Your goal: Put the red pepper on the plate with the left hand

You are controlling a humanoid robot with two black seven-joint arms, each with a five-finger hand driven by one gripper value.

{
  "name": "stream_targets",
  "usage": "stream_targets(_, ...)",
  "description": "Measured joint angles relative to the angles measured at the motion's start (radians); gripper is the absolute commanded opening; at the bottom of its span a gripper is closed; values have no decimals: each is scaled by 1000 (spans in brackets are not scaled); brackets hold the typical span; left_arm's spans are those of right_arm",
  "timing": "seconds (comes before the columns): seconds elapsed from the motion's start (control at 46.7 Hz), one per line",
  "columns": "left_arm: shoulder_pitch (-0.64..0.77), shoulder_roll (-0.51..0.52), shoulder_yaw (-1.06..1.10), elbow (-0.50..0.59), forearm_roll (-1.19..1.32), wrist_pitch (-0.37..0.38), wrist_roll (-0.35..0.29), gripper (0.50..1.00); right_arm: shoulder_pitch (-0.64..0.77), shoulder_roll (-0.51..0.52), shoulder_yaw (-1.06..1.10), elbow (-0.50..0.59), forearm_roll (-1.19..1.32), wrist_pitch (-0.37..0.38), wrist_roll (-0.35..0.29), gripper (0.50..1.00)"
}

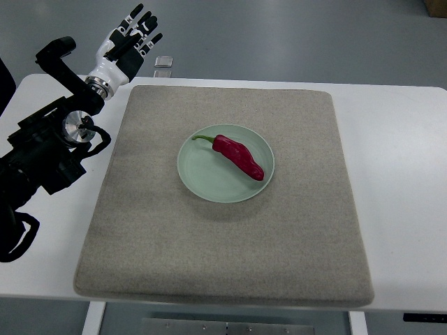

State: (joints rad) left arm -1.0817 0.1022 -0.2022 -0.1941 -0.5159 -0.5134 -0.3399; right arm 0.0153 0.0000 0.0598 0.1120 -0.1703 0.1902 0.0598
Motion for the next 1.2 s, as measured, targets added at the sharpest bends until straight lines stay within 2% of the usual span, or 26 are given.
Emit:
stream_targets(0.129,-2,23,-3,-85,-3,41,-4,958,0,0,0,0,0,0,0,932)
stream_targets(0.214,-8,24,-24,-101,4,47,-5,960,0,0,0,0,0,0,0,932)
stream_targets(1.028,-13,28,-51,-91,13,36,-4,964,0,0,0,0,0,0,0,932)
stream_targets(1.199,-13,33,-51,-70,13,36,-4,964,-3,0,1,31,-5,15,-1,932)
